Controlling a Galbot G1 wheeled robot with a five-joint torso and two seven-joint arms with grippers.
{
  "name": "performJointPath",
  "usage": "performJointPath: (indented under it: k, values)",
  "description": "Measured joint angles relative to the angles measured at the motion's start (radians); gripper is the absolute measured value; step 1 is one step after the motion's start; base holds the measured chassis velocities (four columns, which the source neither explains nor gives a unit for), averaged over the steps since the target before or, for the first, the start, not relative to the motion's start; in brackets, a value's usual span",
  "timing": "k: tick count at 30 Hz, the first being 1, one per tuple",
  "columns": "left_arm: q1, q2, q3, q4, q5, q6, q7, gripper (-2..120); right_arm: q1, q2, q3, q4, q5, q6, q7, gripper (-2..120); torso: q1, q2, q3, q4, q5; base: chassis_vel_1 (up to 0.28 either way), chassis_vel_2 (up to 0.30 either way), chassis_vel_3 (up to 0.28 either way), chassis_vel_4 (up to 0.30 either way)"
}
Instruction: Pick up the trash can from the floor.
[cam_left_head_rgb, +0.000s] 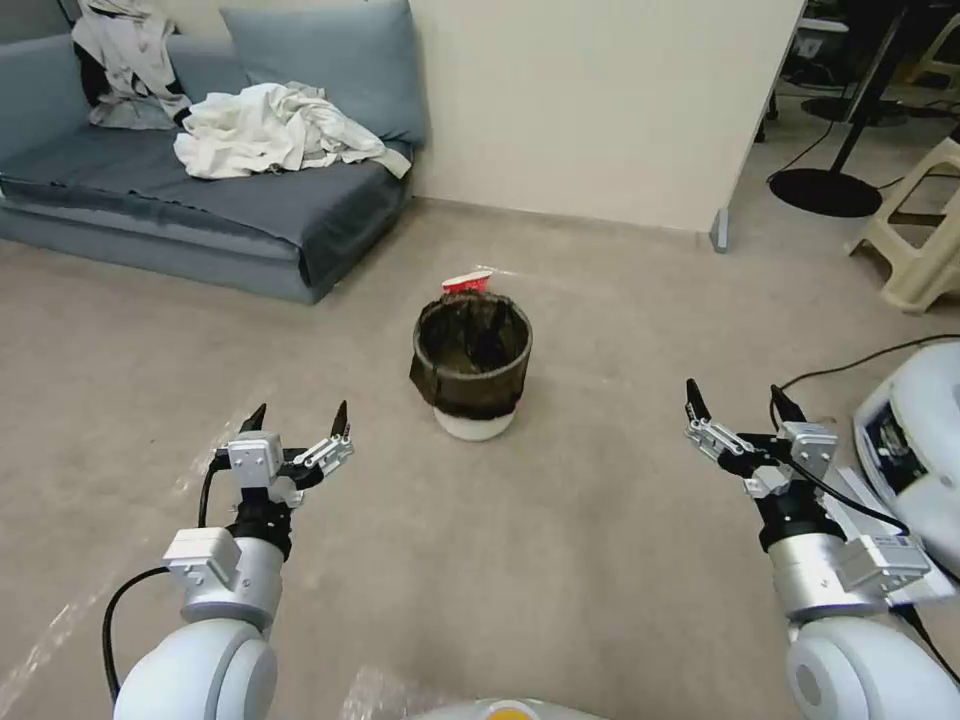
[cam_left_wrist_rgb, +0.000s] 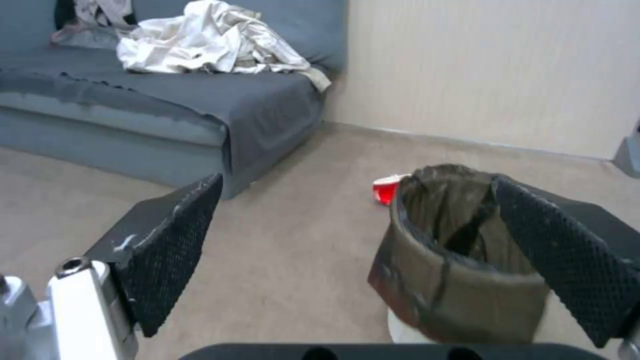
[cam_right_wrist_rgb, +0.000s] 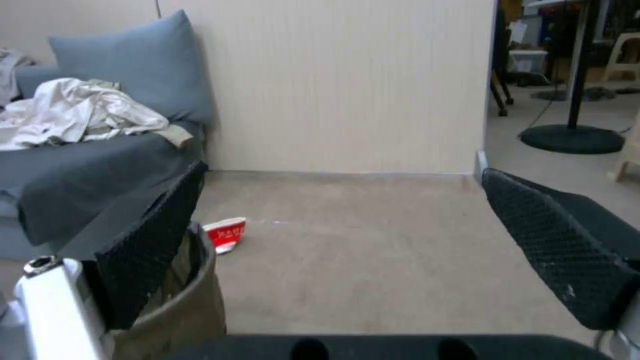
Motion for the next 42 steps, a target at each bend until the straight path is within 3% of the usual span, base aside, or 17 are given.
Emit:
performJointPath:
  k: [19, 30, 35, 38, 39, 42]
  values:
    - [0.000, -0.003, -0.001, -0.004, 0.000, -0.003, 0.000, 100, 0.000, -0.003, -0.004, -0.001, 0.000, 0.057, -0.015, 100, 0.000, 0.000, 0.000, 0.0002, 0.0002, -0.331, 0.331, 0.336, -0.335]
    - [0.002, -0.001, 0.002, -0.010, -0.001, 0.006, 0.000, 100, -0.005, -0.001, -0.007, -0.003, -0.004, 0.070, -0.025, 100, 0.000, 0.000, 0.000, 0.0000, 0.0002, -0.014, 0.017, -0.004, -0.018]
    - [0.004, 0.011, 0.027, -0.029, -0.045, 0.085, 0.001, 100, -0.010, 0.001, -0.006, -0.001, -0.004, 0.068, -0.024, 100, 0.000, 0.000, 0.000, 0.0000, 0.0002, 0.007, -0.007, -0.004, 0.011]
    - [-0.012, 0.043, 0.038, -0.049, -0.123, 0.263, -0.007, 100, -0.010, 0.001, -0.005, 0.002, -0.003, 0.068, -0.023, 100, 0.000, 0.000, 0.000, 0.0001, 0.0002, 0.000, 0.000, 0.000, 0.000]
    - [-0.012, 0.043, 0.038, -0.049, -0.123, 0.263, -0.007, 100, -0.010, 0.001, -0.005, 0.002, -0.003, 0.068, -0.023, 100, 0.000, 0.000, 0.000, 0.0001, 0.0002, 0.000, 0.000, 0.000, 0.000]
    - [-0.025, 0.066, 0.042, -0.062, -0.199, 0.452, -0.040, 100, -0.012, 0.002, -0.003, 0.005, -0.002, 0.067, -0.022, 100, 0.000, 0.000, 0.000, 0.0000, 0.0002, 0.000, 0.000, 0.000, 0.000]
